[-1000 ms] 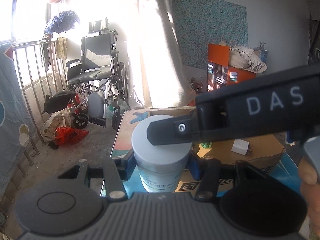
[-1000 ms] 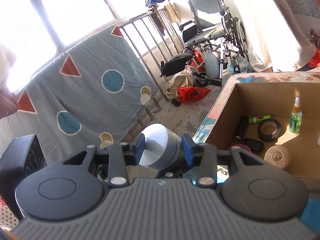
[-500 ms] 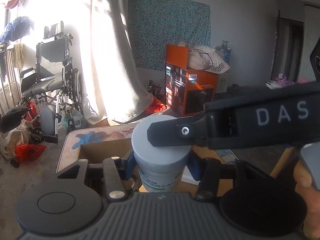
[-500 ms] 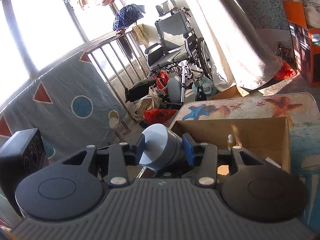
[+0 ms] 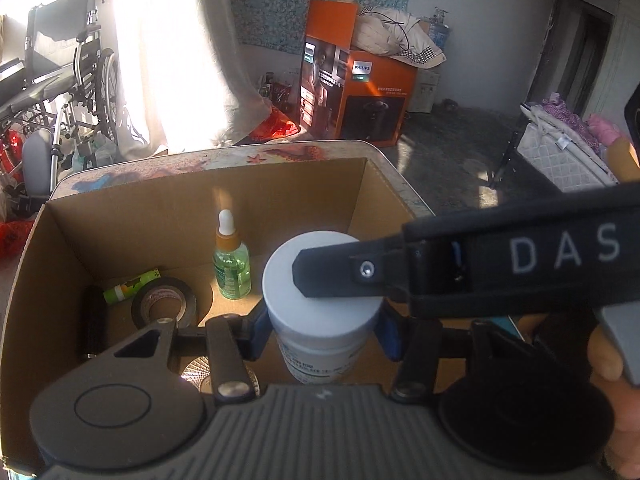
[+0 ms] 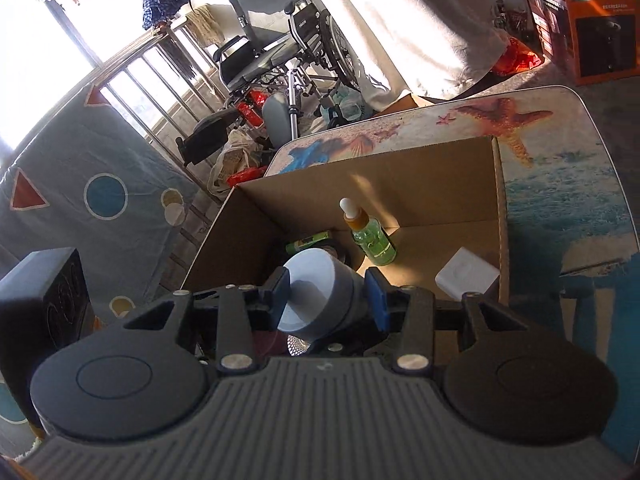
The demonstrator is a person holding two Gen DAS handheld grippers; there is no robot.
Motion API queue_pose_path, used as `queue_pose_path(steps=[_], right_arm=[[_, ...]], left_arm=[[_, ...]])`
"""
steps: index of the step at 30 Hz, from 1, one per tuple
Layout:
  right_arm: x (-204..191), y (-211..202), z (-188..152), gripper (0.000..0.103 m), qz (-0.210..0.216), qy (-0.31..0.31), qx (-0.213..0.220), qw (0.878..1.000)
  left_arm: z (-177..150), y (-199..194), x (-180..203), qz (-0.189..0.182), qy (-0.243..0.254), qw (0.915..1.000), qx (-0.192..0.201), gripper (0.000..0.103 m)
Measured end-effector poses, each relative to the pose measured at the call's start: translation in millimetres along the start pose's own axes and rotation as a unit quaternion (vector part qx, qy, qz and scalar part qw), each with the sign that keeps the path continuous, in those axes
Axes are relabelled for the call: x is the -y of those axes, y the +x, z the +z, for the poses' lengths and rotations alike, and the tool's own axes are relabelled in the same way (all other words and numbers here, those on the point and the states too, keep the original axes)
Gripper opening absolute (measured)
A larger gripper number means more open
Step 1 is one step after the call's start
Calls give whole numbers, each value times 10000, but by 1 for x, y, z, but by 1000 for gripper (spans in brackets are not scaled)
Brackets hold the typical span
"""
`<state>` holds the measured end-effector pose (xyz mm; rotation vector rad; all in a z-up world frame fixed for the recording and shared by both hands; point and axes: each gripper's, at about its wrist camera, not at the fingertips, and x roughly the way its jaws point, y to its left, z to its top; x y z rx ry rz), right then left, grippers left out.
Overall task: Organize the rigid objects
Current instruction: 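Carry the white bottle into the box, lower it and open the right gripper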
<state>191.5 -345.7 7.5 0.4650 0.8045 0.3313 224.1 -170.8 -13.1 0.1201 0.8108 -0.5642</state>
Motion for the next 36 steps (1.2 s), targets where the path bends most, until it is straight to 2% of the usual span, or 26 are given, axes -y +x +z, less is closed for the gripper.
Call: queue_pose_path(steps=[12,25,36], right_arm=[[18,37,0,40,-122,5,-353,9993],[14,37,0,44,-212,-171,-351,9990],[7,34,-1,51,-361,-248,-320,9985]], left_arm=[[-6,26,8,191,124,9990,-396,54],[-7,26,15,305,299,9986,-318,55],[-8,18,13,280,244,9990,-262,70]])
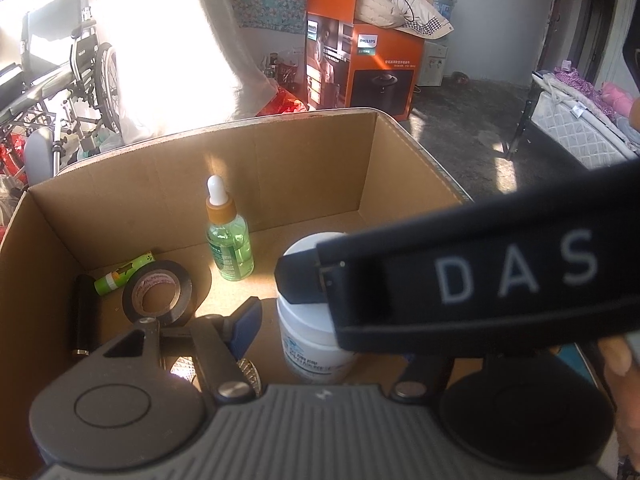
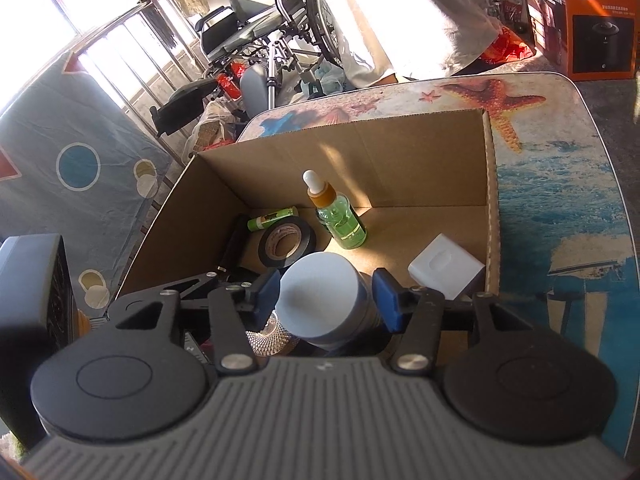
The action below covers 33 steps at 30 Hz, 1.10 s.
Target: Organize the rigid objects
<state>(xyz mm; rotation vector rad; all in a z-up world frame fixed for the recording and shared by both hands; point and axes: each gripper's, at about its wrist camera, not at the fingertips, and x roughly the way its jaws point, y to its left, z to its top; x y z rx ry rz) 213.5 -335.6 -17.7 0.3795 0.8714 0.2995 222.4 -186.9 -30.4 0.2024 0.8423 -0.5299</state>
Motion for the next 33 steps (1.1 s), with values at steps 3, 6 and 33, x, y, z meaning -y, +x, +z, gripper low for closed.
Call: queue_pose_path(steps=[3,6,33], right_arm=[[-1,-2,0,52,-17,14,22,10000],[-2,-4,-1,52,-39,15,54,10000],[-63,-151,-75,102,-825,-78,2107,9740]], left_arm=[[0,-5,-1,60,21,10000,62,72],[0,-11,0,83,39,9999,116,73],[-40,-168,-33,938,-492,9882,1109,103]])
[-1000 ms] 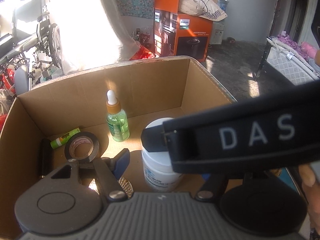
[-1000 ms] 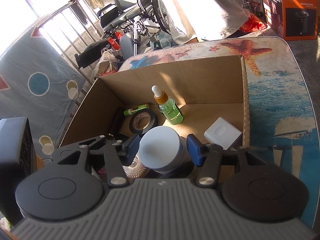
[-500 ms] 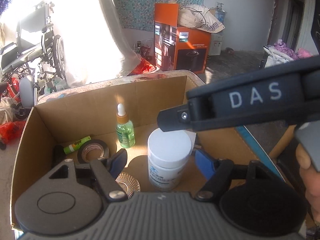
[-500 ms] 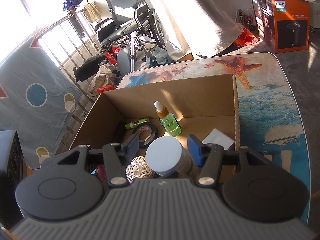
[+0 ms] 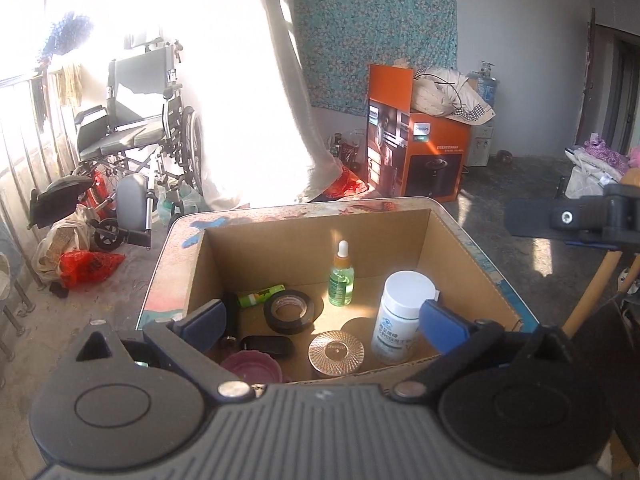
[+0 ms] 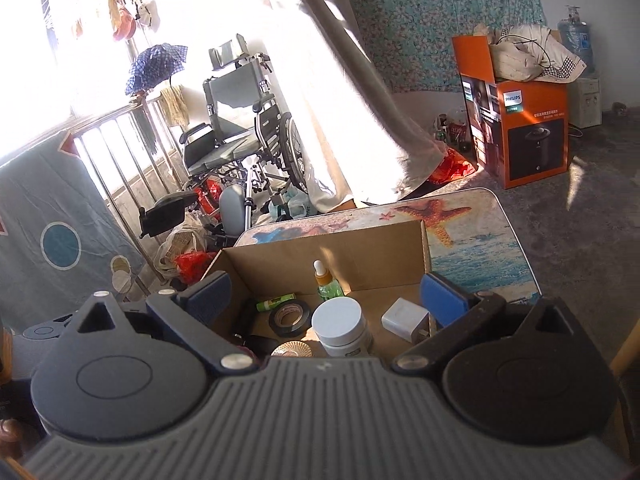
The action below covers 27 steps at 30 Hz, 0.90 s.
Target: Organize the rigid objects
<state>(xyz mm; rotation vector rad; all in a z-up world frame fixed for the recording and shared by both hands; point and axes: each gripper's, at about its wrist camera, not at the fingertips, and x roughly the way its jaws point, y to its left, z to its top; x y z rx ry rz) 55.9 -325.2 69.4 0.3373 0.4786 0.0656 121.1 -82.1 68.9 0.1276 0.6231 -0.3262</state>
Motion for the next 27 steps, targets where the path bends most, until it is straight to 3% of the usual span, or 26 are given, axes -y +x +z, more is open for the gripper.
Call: queue_pose_path(steps=[5,9,12,18,27], right_arm=[[-13,-10,-13,102,-419,-289,-111,9986],[-24,-7,-29,102,-729,-687,-277,9946],[-30,0,-42,102,-853,-711,-447,9928],[-36,32,-62,102,-1007,-648,-794,9896],[-37,72,-67,102,-1123,-678,-1221,9838]], left_arm=[[-11,-1,-20,614,-504,9966,-236,103],[-22,2,-35,590,-723,9949,-393,103],[-28,8,-37,527,-628,9950,-569,103],[-31,18,-28,780,-331,9940,-685,103],[-29,33,-22,849,-193,9920,-916,103]])
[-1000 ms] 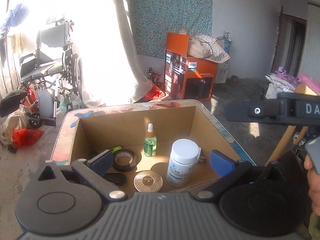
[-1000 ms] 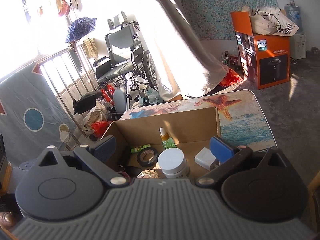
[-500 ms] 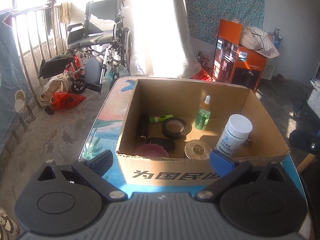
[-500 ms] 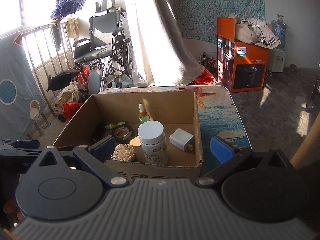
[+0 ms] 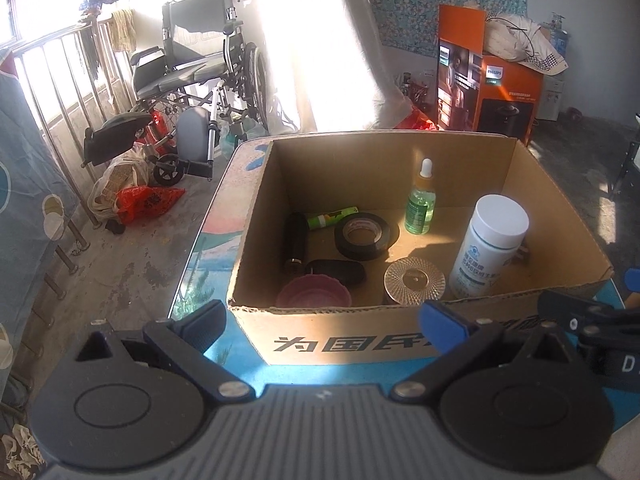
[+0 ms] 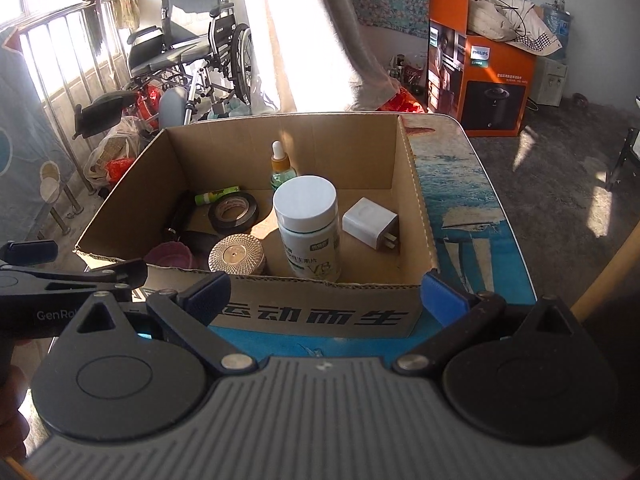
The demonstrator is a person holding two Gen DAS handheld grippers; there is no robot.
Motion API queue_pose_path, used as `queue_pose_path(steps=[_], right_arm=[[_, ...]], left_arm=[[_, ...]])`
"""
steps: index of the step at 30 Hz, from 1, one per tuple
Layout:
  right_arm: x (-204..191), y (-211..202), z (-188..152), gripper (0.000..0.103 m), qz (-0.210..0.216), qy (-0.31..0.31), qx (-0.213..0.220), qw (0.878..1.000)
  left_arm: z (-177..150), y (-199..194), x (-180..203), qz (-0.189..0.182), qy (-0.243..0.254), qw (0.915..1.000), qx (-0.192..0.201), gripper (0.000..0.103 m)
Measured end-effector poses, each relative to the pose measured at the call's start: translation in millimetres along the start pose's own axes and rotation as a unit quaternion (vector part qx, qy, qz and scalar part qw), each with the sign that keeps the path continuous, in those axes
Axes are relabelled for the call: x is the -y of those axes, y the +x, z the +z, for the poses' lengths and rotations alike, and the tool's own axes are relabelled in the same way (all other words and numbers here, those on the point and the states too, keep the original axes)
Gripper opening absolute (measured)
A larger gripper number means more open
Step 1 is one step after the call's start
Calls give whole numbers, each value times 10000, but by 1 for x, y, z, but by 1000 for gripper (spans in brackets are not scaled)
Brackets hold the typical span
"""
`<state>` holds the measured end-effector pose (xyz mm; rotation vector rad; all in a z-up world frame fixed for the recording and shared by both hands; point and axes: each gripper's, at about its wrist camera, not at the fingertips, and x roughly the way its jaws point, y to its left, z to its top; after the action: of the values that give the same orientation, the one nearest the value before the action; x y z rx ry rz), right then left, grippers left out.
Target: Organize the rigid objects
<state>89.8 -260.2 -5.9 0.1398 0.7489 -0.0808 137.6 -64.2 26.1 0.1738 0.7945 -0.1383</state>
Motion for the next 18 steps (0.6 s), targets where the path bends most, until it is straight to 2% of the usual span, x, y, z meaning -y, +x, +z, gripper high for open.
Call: queue_pose_path(steps=[18], right_arm=[[1,19,0,102,-74,-5,-152,9999]], left_arm=[[1,1,1,34,29,10000,-36,103]])
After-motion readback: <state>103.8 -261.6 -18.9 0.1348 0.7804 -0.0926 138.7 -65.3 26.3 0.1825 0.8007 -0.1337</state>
